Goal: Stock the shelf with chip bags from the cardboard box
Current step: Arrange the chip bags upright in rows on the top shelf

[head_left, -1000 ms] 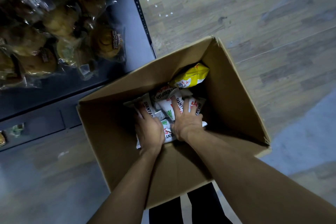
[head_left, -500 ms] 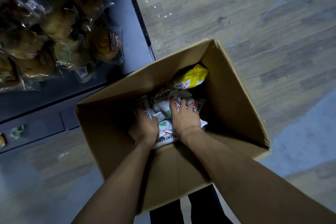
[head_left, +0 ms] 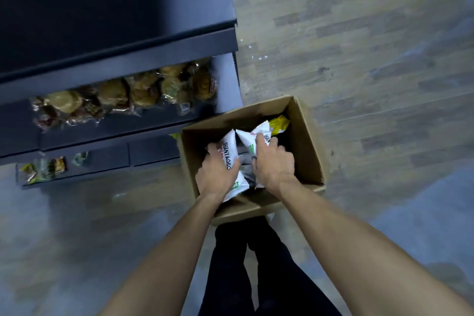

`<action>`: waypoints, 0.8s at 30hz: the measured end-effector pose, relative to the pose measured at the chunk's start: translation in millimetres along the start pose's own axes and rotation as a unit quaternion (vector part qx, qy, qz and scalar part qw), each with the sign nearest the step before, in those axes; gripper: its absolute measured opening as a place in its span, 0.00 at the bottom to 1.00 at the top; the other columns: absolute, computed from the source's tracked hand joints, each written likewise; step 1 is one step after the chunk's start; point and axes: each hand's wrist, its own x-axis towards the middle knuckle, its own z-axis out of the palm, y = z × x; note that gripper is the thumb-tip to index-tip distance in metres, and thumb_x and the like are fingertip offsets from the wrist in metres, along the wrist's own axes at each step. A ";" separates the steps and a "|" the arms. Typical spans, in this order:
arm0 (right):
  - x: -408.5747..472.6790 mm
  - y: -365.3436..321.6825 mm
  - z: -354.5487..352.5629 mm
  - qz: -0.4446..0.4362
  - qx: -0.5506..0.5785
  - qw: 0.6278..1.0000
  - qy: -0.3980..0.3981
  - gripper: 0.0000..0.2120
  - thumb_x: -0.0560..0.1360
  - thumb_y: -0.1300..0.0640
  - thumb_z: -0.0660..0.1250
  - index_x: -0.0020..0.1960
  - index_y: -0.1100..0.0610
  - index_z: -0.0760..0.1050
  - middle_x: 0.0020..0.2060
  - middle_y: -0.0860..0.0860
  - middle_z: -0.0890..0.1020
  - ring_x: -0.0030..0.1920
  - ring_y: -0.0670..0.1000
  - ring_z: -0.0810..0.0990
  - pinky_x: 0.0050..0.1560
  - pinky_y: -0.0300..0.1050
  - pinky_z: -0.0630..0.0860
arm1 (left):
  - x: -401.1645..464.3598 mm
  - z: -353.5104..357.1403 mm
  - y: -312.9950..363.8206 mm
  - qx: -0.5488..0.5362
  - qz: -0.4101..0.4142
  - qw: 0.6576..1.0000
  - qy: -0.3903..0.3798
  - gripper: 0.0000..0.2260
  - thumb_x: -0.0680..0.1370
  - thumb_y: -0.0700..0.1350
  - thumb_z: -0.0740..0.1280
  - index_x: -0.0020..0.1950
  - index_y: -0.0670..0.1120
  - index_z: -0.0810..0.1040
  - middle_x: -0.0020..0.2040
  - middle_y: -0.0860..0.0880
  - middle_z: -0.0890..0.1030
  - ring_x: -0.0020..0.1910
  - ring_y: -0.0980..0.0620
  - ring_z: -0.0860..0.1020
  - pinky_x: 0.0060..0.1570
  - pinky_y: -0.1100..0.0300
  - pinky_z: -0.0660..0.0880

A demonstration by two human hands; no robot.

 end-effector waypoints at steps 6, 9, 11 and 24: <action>-37.9 -9.1 -62.2 -0.035 -0.028 0.999 0.030 0.31 0.78 0.45 0.62 0.76 0.53 0.54 0.64 0.59 0.71 0.57 0.59 0.78 0.40 0.47 0.66 | -38.0 -55.6 6.2 -0.020 0.062 0.995 0.069 0.23 0.74 0.61 0.63 0.63 0.50 0.63 0.55 0.48 0.79 0.52 0.43 0.79 0.49 0.47 0.76; -56.5 -19.0 -81.7 -0.038 -0.017 0.998 0.052 0.28 0.78 0.45 0.62 0.73 0.54 0.57 0.61 0.57 0.72 0.55 0.59 0.79 0.40 0.48 0.67 | -49.4 -77.1 5.9 -0.025 0.084 0.991 0.097 0.23 0.75 0.59 0.63 0.64 0.51 0.62 0.56 0.48 0.78 0.54 0.43 0.78 0.49 0.49 0.75; -68.0 -27.0 -90.5 -0.038 -0.008 0.997 0.068 0.26 0.78 0.45 0.62 0.71 0.54 0.59 0.60 0.57 0.73 0.53 0.59 0.80 0.39 0.48 0.68 | -54.6 -89.4 1.5 -0.001 0.090 0.990 0.105 0.26 0.75 0.59 0.63 0.68 0.50 0.60 0.59 0.46 0.77 0.56 0.41 0.77 0.49 0.49 0.74; -138.9 -105.2 -147.5 -0.049 0.043 0.975 0.214 0.26 0.76 0.44 0.64 0.69 0.50 0.59 0.56 0.55 0.76 0.48 0.60 0.81 0.43 0.52 0.76 | -87.0 -209.2 -65.3 0.030 0.177 0.955 0.237 0.26 0.75 0.59 0.63 0.67 0.48 0.63 0.51 0.46 0.80 0.42 0.41 0.81 0.34 0.53 0.74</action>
